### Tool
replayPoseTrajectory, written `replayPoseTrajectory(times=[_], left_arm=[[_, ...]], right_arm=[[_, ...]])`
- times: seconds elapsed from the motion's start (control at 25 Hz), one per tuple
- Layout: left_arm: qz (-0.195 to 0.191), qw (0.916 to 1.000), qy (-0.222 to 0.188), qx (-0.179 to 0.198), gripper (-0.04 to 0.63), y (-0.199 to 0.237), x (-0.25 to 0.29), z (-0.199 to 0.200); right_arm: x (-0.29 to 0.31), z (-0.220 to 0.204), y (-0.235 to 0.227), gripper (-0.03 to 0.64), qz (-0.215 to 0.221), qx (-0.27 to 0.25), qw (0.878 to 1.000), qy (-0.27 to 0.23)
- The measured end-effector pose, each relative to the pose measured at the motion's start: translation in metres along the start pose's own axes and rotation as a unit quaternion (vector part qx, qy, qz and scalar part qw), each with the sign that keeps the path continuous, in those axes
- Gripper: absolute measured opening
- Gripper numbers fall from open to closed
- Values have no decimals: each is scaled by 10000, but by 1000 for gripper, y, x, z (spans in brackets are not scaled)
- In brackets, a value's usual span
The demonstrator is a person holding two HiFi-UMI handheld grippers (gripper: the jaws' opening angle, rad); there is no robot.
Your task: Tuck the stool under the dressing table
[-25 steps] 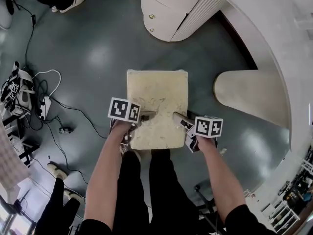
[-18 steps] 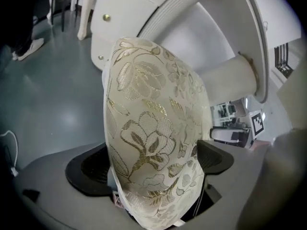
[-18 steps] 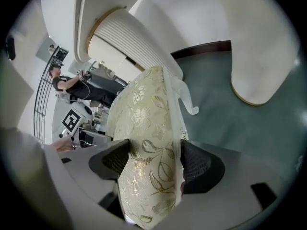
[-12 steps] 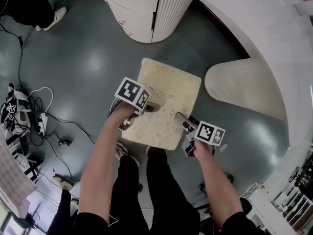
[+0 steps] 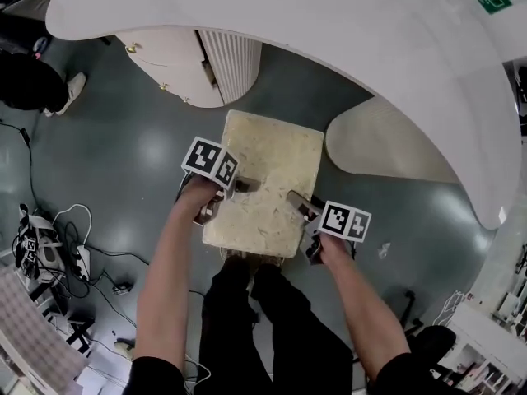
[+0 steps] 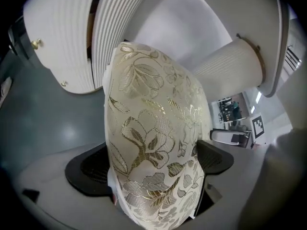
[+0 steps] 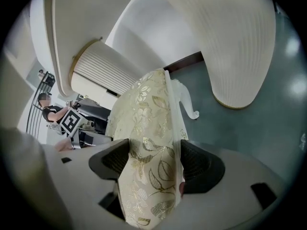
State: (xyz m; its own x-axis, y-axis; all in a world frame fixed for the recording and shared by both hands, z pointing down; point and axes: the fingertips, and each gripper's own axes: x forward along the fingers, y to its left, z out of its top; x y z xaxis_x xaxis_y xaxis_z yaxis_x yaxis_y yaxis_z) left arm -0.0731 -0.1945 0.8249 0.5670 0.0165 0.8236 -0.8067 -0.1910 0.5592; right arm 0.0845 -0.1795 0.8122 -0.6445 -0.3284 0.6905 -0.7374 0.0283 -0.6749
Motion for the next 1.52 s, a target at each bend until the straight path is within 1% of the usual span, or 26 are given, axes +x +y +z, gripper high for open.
replayPoseTrajectory(times=[0.24, 0.44, 0.72, 1.0, 1.4, 1.52], left_arm=[[-42, 9994, -103, 330, 549, -4, 7, 54], [-125, 9987, -197, 464, 549, -3, 12, 89], [-215, 9980, -239, 548, 551, 0, 14, 124], [-260, 9969, -472, 573, 554, 6, 15, 161], [-239, 9947, -658, 754, 558, 11, 18, 212], [-216, 9930, -883, 760, 560, 13, 18, 226]], right_arm=[[3, 42, -11, 302, -71, 178, 9990, -411], [8, 72, -16, 302, -157, 213, 9973, -680], [14, 104, -18, 302, -251, 163, 9963, -810], [25, 141, -20, 302, -300, 81, 9944, -1013], [36, 186, -26, 302, -387, 30, 9904, -1325], [40, 200, -28, 302, -460, -47, 9887, -1429]])
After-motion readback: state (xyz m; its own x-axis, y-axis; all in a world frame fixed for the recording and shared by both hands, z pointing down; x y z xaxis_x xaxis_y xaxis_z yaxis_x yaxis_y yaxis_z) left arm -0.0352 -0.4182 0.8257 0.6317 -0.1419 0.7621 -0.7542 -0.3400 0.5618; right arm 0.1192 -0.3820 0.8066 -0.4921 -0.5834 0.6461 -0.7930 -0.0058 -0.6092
